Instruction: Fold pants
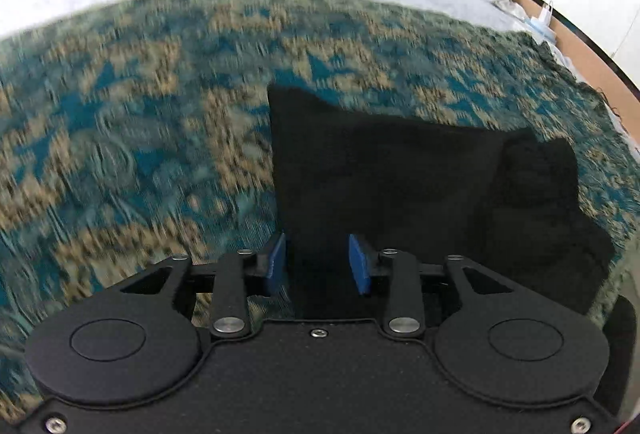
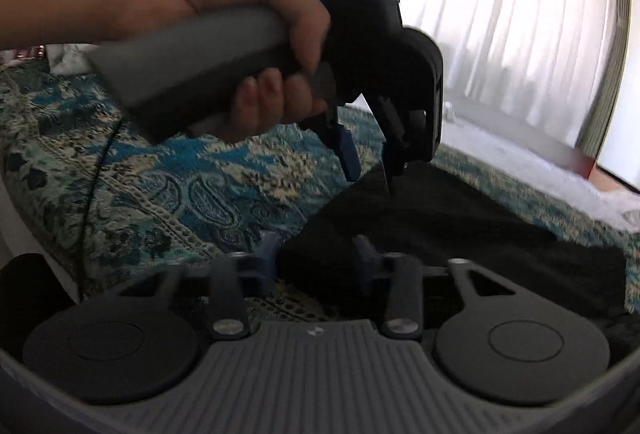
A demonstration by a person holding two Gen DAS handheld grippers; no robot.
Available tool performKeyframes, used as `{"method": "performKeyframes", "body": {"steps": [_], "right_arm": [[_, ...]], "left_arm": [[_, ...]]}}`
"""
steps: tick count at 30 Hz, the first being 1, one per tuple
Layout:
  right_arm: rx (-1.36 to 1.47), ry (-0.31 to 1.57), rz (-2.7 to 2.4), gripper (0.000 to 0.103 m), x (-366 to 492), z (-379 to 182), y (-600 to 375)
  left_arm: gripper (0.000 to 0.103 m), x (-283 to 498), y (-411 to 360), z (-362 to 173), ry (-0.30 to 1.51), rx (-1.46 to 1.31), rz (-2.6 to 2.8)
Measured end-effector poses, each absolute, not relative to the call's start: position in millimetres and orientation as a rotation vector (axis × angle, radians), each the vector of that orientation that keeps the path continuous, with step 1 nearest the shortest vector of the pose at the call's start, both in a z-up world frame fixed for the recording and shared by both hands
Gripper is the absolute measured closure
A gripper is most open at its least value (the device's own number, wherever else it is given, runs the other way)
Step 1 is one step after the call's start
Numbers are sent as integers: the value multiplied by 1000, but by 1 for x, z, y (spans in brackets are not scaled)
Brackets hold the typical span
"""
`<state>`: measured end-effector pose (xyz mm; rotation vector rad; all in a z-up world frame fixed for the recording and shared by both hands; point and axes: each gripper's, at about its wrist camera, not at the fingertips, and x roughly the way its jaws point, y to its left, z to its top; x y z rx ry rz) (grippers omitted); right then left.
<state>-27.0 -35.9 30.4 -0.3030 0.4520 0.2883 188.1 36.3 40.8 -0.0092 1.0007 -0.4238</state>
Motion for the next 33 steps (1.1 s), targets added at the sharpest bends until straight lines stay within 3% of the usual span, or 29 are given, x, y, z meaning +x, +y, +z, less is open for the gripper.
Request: {"method": "performKeyframes", "body": {"steps": [5, 8, 11, 26, 32, 33], "right_arm": [[-320, 435, 286, 68, -40, 25, -33], [-296, 442, 289, 69, -41, 26, -36], [-261, 453, 292, 69, -38, 27, -39], [-234, 454, 299, 68, -32, 24, -42], [-139, 466, 385, 60, -26, 30, -57], [-106, 471, 401, 46, -24, 31, -61]], "left_arm": [[68, 187, 30, 30, 988, 8, -424], [82, 196, 27, 27, 948, 17, -380], [86, 213, 21, 24, 908, 2, -346], [84, 274, 7, 28, 887, -9, -290], [82, 277, 30, 44, 818, -169, -212], [82, 276, 29, 49, 803, -152, -194]]}}
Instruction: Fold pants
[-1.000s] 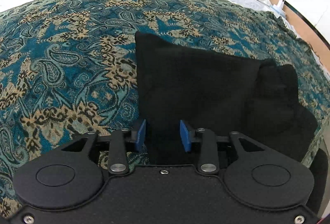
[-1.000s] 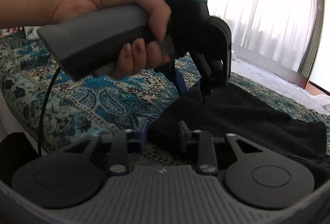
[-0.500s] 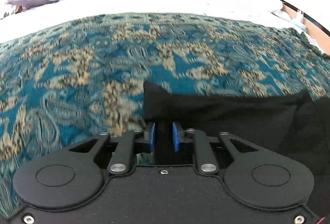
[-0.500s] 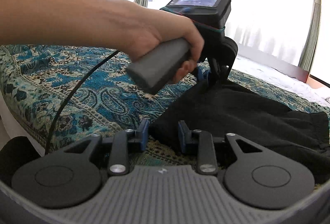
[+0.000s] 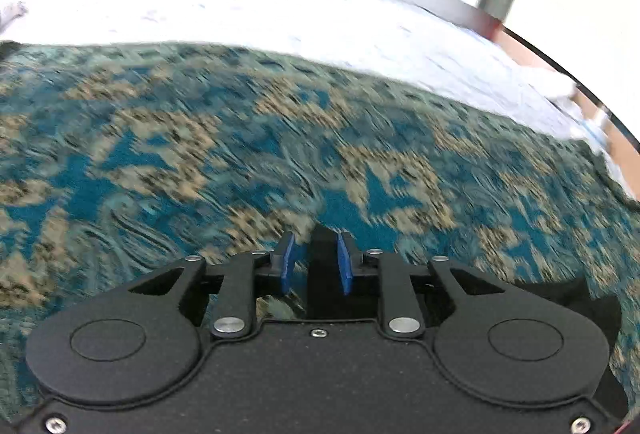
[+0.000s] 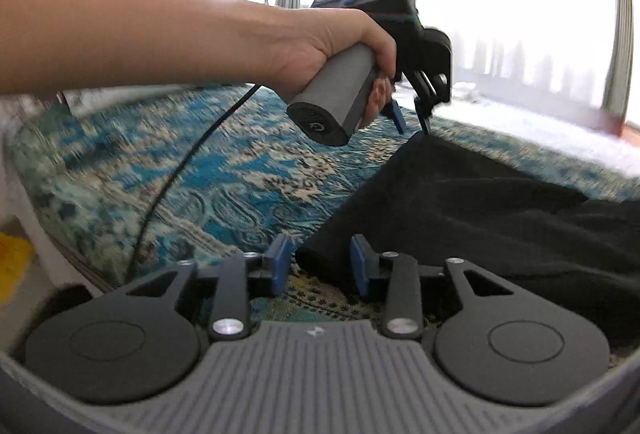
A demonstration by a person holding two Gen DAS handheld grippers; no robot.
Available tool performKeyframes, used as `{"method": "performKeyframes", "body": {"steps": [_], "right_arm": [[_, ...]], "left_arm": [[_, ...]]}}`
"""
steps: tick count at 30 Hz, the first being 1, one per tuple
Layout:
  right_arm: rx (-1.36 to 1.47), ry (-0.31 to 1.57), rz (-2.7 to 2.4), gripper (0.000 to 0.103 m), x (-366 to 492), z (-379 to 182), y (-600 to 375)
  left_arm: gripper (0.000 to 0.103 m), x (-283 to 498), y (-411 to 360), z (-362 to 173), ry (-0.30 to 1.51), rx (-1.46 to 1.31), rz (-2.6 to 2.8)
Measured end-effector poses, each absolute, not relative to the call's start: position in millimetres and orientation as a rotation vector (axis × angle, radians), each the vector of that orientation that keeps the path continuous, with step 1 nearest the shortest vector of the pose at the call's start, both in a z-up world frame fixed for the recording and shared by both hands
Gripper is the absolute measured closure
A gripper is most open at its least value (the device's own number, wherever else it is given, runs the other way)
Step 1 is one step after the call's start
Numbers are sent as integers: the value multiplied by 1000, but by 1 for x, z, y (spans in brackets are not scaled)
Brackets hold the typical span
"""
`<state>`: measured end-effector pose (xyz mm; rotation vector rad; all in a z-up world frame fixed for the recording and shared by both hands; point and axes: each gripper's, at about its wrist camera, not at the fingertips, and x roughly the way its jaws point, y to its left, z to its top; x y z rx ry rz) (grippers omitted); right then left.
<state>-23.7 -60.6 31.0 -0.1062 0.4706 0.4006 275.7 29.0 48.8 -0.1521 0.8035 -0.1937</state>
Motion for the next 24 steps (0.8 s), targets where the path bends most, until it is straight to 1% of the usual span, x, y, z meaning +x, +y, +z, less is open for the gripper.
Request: {"method": "performKeyframes", "body": {"steps": [1, 3, 6, 9, 12, 15, 18, 24], "right_arm": [[-69, 472, 419, 44, -24, 35, -68], [-13, 453, 407, 33, -26, 45, -81], [8, 402, 276, 27, -26, 58, -110], [-19, 388, 75, 27, -15, 61, -139], [-73, 396, -128, 27, -4, 54, -168], [-120, 445, -216, 27, 7, 41, -188], [-120, 465, -221, 29, 11, 29, -198], [-122, 447, -196, 29, 5, 24, -199]], "left_arm": [[82, 273, 27, 54, 782, -122, -194], [81, 259, 18, 66, 723, -41, -236], [81, 234, -3, 76, 670, 77, -342], [81, 211, -33, 76, 655, 157, -471], [86, 193, -67, 67, 672, 194, -594], [87, 177, -108, 48, 682, 267, -687], [88, 172, -142, 25, 697, 325, -667], [88, 205, -153, 16, 735, 175, -548]]}}
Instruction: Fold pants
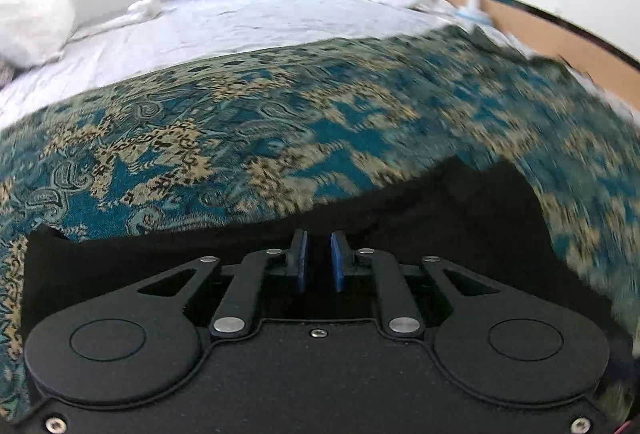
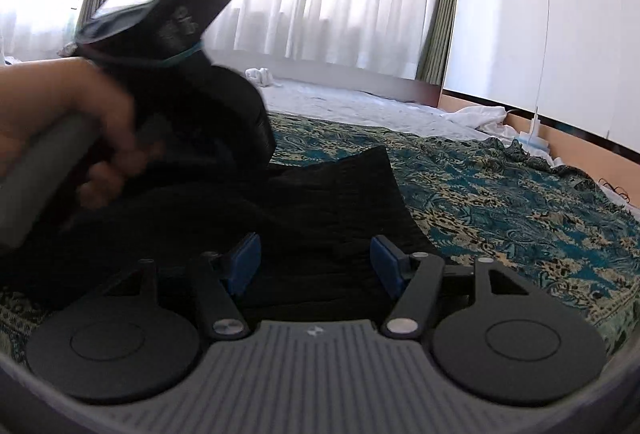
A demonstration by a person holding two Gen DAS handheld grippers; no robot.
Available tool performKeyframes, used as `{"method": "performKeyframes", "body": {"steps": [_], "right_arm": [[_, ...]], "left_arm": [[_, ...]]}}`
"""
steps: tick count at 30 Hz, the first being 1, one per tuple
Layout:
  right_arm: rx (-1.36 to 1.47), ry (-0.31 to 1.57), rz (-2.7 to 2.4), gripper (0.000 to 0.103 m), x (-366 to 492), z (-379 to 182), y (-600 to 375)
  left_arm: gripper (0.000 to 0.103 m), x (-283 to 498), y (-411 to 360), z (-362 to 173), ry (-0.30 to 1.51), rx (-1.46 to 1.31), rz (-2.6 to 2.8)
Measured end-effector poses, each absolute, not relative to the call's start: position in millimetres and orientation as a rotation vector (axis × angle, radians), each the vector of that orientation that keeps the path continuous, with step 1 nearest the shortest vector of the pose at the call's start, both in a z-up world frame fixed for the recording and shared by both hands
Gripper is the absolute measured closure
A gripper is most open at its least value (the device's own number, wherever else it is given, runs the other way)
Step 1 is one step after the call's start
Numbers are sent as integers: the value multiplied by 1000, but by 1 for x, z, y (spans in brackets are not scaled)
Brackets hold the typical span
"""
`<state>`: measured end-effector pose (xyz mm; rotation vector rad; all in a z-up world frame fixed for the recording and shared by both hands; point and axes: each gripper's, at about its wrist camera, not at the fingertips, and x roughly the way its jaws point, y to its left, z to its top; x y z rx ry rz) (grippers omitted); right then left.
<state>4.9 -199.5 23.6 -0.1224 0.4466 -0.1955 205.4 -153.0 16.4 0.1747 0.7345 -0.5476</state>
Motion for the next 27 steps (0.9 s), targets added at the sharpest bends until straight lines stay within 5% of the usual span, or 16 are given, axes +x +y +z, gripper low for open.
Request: {"method": "performKeyframes", "body": {"steps": [9, 16, 18, 20, 27], "right_arm": [[-94, 432, -152, 25, 3, 28, -208], [10, 368, -113, 13, -9, 62, -243], [54, 353, -133, 8, -5, 72, -265], [110, 356, -146, 0, 3, 79, -296], [222, 590, -44, 0, 66, 63, -354]], "left_arm": [[84, 222, -162, 18, 740, 186, -490], [42, 196, -123, 43, 691, 182, -451], [17, 190, -101, 49, 661, 185, -406], [11, 186, -74, 53, 634, 187, -354], [8, 196, 1, 44, 733, 21, -259]]}}
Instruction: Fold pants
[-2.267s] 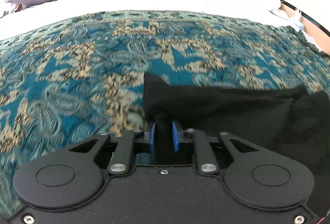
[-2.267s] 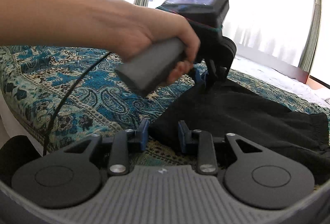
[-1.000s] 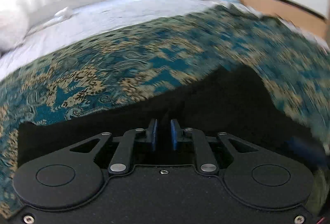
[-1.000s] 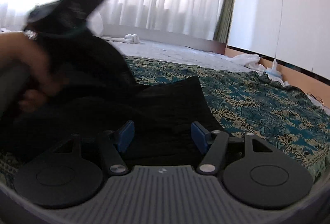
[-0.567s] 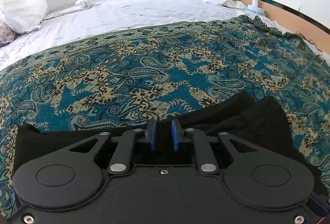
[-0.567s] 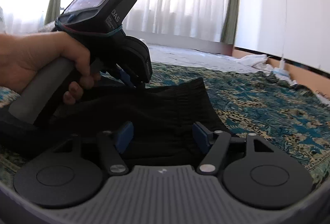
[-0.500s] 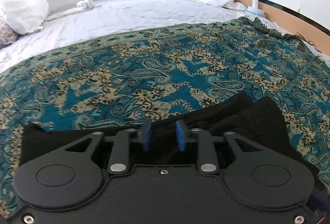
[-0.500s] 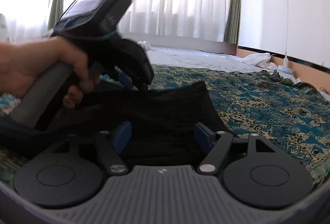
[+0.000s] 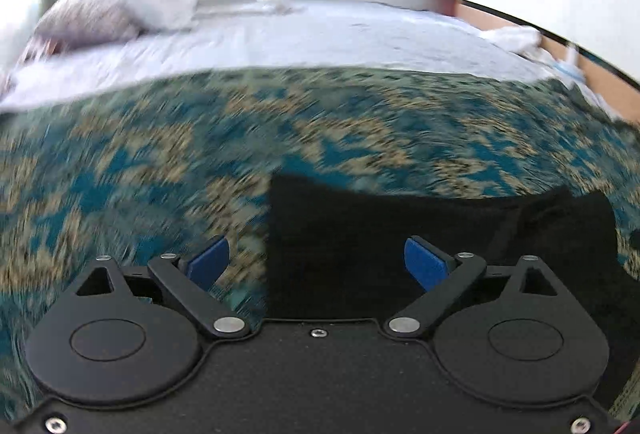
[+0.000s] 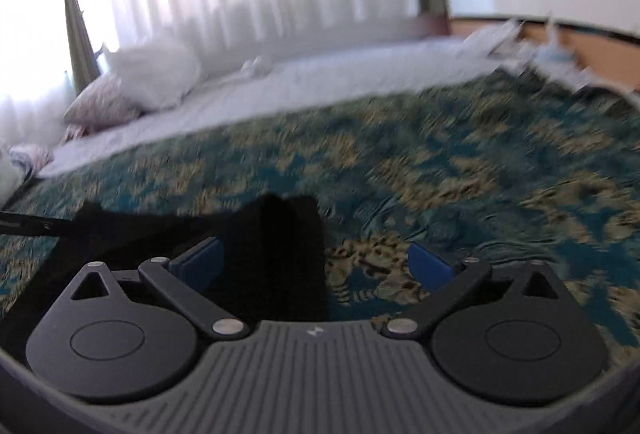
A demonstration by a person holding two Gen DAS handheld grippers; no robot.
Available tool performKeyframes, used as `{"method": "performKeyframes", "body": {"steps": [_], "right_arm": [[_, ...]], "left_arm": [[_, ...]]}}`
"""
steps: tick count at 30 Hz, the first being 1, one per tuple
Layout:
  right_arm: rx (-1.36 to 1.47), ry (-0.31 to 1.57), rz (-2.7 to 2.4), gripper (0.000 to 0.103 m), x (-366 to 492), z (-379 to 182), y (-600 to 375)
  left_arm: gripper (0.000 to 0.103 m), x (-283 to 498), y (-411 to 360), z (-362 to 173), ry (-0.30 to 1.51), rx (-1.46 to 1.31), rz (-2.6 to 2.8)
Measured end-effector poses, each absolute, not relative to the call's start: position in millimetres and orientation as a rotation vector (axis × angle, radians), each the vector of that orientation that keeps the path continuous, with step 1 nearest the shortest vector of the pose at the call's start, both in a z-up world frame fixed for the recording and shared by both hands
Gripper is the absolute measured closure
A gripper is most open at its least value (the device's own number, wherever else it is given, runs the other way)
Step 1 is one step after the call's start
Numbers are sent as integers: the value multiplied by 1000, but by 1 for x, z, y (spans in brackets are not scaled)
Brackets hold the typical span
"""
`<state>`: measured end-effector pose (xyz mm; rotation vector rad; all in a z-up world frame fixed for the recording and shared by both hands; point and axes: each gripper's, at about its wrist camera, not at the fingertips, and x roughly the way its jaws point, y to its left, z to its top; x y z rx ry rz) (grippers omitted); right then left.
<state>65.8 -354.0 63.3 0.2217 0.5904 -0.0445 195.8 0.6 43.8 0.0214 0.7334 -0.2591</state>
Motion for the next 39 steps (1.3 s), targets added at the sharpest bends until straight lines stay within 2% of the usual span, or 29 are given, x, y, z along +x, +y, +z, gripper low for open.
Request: {"method": "performKeyframes", "body": {"steps": [8, 11, 25, 26, 30, 39], "right_arm": [[327, 731, 79, 0, 119, 43, -360], [325, 755, 112, 0, 135, 40, -360], [307, 759, 130, 0, 145, 29, -361], [305, 760, 132, 0, 145, 30, -361], [293, 776, 154, 2, 154, 30, -360], [250, 779, 224, 3, 165, 26, -358]], "left_arm": [[7, 215, 26, 27, 797, -78, -277], [15, 227, 28, 17, 863, -129, -288], [11, 247, 5, 8, 804, -3, -295], [12, 250, 4, 8, 805, -20, -302], [25, 259, 5, 9, 809, -87, -338], [27, 254, 11, 5, 794, -80, -418]]}}
